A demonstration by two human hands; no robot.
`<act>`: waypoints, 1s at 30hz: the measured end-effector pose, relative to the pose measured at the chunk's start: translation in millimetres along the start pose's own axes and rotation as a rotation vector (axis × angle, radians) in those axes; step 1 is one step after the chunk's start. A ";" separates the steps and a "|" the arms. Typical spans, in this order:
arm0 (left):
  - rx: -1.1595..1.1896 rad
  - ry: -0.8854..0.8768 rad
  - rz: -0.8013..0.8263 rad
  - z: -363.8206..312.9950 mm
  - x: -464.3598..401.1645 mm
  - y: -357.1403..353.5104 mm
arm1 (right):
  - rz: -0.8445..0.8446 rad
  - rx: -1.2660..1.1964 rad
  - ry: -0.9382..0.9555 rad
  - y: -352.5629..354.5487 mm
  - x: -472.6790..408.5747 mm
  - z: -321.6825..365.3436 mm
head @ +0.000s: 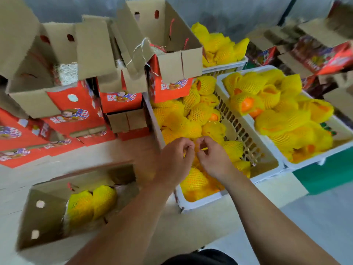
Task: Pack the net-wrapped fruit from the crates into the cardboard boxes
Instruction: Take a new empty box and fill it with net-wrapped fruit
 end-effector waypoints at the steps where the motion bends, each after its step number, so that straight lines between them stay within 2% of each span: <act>1: -0.155 -0.059 -0.011 0.7 -4.3 -5.9 | 0.046 0.115 -0.043 9.5 -15.6 -20.3; 5: -0.538 -0.101 0.041 6.3 -16.3 -22.0 | 0.271 0.723 -0.254 41.1 -66.6 -89.9; 8: -0.729 -0.081 0.104 8.8 -20.3 -32.4 | 0.409 1.097 -0.226 36.7 -81.1 -115.5; 11: -0.825 -0.067 0.138 11.3 -19.8 -35.4 | 0.378 1.246 -0.178 20.2 -84.3 -116.9; 14: -0.847 -0.059 0.135 13.0 -18.6 -36.2 | 0.375 1.196 -0.151 21.6 -83.0 -112.0; 17: -0.866 -0.048 0.138 13.2 -20.6 -38.0 | 0.281 0.914 -0.135 39.5 -78.0 -106.0; 19: -0.847 -0.020 0.153 11.1 -22.1 -37.5 | 0.168 0.541 -0.094 49.0 -73.0 -93.1; 20: -0.816 0.003 0.164 9.5 -22.4 -36.9 | 0.148 0.272 -0.080 51.0 -69.2 -85.2; 22: -0.750 0.027 0.177 5.8 -22.3 -35.7 | 0.178 -0.242 -0.112 47.0 -59.5 -68.5; 25: -0.647 -0.013 0.120 0.1 -20.1 -30.3 | 0.325 -0.825 -0.323 26.9 -45.8 -45.0; 27: -0.583 -0.008 0.067 -1.2 -19.2 -25.3 | 0.366 -1.007 -0.391 10.7 -40.3 -33.7; 30: -0.550 0.040 0.040 0.6 -20.8 -24.6 | 0.268 -0.986 -0.440 -3.7 -40.9 -23.4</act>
Point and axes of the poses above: each hand's wrist, its own x-axis away from the middle knuckle, its own y-axis out of the back of the hand, z = x × y, the point moved 3 cm from there along -x, towards the middle knuckle, and after that the axes turned 2 degrees about -x, right-handed, at the moved point
